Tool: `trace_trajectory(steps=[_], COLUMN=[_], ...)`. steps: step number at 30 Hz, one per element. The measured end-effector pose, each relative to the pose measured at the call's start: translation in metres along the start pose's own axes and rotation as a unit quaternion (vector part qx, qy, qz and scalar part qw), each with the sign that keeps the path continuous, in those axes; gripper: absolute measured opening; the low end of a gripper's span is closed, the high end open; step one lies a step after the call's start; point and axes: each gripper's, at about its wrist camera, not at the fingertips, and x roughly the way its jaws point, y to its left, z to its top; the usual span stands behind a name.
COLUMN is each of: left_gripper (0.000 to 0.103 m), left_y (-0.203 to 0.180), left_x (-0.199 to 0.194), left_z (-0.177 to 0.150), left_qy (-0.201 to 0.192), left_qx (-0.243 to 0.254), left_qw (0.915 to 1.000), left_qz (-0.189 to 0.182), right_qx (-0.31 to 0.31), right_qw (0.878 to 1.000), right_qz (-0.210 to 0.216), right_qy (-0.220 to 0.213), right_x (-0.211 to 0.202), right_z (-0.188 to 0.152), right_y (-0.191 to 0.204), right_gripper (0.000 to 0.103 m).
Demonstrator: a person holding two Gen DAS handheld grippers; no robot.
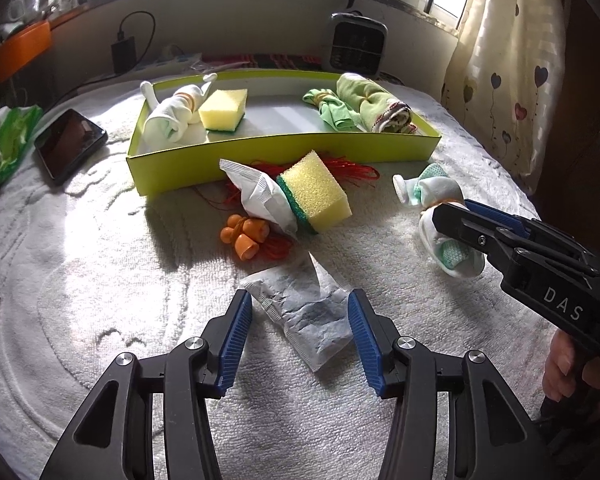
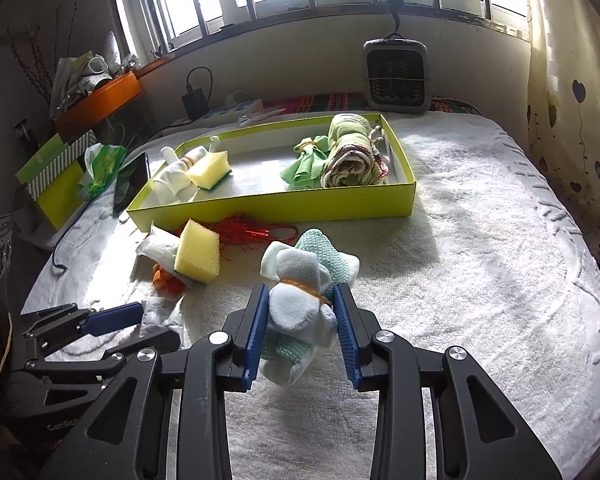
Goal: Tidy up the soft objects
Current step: 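Lift the sock bundle with the right tool while the left tool grasps the clear plastic packet, then carry the sock bundle with the right tool while the left tool carries the packet into the box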
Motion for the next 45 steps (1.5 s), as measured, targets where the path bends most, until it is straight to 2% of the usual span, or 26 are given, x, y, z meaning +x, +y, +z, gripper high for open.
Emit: trace_trajectory(steps=[4, 8, 15, 16, 18, 38, 45], left_gripper=[0.048, 0.045, 0.030, 0.024, 0.019, 0.018, 0.014], left_y=[-0.005, -0.004, 0.002, 0.002, 0.002, 0.002, -0.001], left_x=[0.002, 0.001, -0.001, -0.002, -0.003, -0.004, -0.008], left_z=[-0.001, -0.002, -0.002, -0.002, -0.002, -0.003, -0.001], left_qy=[-0.002, -0.006, -0.013, -0.015, -0.016, -0.021, -0.027], left_qx=[0.017, 0.017, 0.010, 0.009, 0.011, 0.014, 0.017], left_qw=[0.9997, 0.9997, 0.9997, 0.9997, 0.9998, 0.9997, 0.9995], left_qz=[0.017, 0.018, 0.020, 0.019, 0.008, 0.007, -0.002], right_qx=[0.004, 0.005, 0.004, 0.004, 0.004, 0.004, 0.004], right_qw=[1.000, 1.000, 1.000, 1.000, 1.000, 1.000, 1.000], right_qz=[0.003, 0.005, 0.007, 0.007, 0.006, 0.004, 0.005], right_qy=[0.001, 0.002, 0.006, 0.006, 0.006, 0.008, 0.007], right_x=[0.000, 0.001, 0.003, 0.003, 0.003, 0.005, 0.004], right_z=[-0.001, -0.002, -0.003, -0.003, -0.003, -0.004, -0.005], right_y=[-0.002, -0.003, -0.002, -0.002, -0.002, -0.002, -0.001], right_gripper=[0.035, 0.035, 0.034, 0.034, 0.034, 0.034, 0.035])
